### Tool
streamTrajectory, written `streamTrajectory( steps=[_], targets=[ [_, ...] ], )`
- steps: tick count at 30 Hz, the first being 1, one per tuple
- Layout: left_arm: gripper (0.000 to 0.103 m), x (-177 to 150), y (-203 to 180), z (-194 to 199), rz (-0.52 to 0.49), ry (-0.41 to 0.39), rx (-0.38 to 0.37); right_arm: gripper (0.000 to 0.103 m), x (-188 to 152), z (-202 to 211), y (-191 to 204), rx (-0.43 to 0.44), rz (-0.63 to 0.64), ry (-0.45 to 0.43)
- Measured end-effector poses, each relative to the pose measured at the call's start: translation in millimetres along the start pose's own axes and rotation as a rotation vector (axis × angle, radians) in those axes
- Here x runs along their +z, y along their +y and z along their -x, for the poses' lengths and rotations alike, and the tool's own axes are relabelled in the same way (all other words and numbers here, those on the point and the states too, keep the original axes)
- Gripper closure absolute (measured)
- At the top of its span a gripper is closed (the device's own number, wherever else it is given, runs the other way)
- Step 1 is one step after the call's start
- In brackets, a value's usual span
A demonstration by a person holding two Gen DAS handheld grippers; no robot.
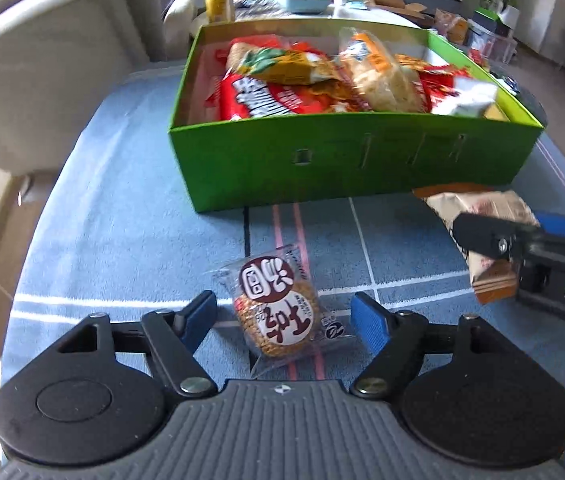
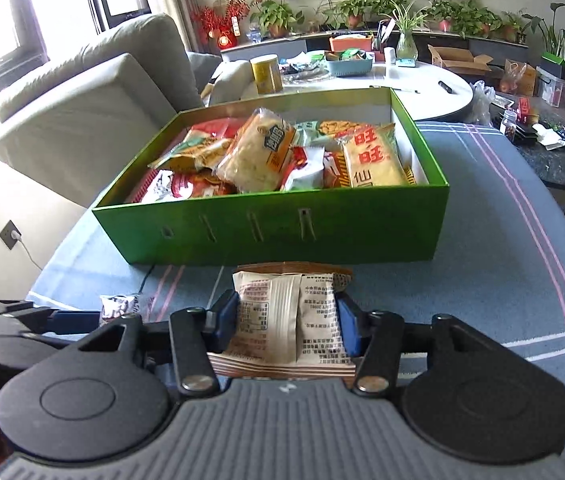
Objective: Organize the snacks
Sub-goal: 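Grasp the round-labelled cookie bag with the left tool while the right tool grasps the beige bread bag, then carry both bags over the green box, lower them in and open both tools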
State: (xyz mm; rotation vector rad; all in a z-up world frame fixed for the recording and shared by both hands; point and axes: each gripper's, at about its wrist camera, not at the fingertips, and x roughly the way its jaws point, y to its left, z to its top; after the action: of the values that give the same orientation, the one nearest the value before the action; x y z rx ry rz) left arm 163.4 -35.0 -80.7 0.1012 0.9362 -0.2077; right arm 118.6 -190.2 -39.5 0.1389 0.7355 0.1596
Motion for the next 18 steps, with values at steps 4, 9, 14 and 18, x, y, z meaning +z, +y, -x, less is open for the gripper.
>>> streamTrajectory(
  steps=[4,9,14,18],
  targets=[
    [0.068,-4,-3,7,-0.051,-0.017,-0.046,0.023,0,1,-3,0.018,-0.016,-0.002],
    [0.069,-9,-5,20,-0.069,-0.051,-0.091,0.023,-1,3,-4,0.034,-0.028,0.0],
    [0.069,-8,-10,34,-0.086,-0.1,-0.101,0.023,-1,6,-2,0.039,-0.028,-0.008],
    [0.069,-3,-10,40,-0.083,-0.129,-0.113,0.023,0,9,-3,0.05,-0.034,-0.016]
  ],
)
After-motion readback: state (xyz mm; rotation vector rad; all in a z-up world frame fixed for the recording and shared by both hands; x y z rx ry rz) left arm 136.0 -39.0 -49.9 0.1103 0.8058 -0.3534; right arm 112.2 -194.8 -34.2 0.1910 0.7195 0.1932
